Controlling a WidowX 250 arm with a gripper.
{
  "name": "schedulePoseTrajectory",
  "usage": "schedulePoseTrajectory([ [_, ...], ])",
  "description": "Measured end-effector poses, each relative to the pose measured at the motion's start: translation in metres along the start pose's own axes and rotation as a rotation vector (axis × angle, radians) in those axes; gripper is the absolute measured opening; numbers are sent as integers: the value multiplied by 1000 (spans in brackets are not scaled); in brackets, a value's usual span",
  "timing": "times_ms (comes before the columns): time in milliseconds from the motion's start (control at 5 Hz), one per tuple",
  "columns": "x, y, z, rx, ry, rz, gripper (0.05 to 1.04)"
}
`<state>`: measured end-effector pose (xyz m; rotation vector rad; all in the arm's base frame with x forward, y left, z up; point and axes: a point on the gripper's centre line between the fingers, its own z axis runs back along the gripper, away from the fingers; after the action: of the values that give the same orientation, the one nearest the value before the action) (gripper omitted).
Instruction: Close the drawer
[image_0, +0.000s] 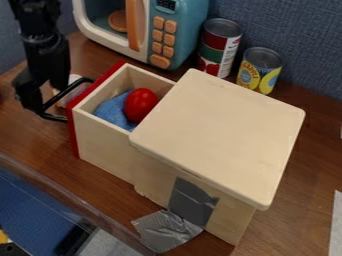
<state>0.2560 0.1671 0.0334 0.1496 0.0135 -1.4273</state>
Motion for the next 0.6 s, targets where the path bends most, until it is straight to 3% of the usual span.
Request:
schedulePoseTrajectory([
  [200, 0, 0, 0, 0, -4, 10, 1000],
  [600, 9, -1, 4, -24, -76, 52, 1000],
])
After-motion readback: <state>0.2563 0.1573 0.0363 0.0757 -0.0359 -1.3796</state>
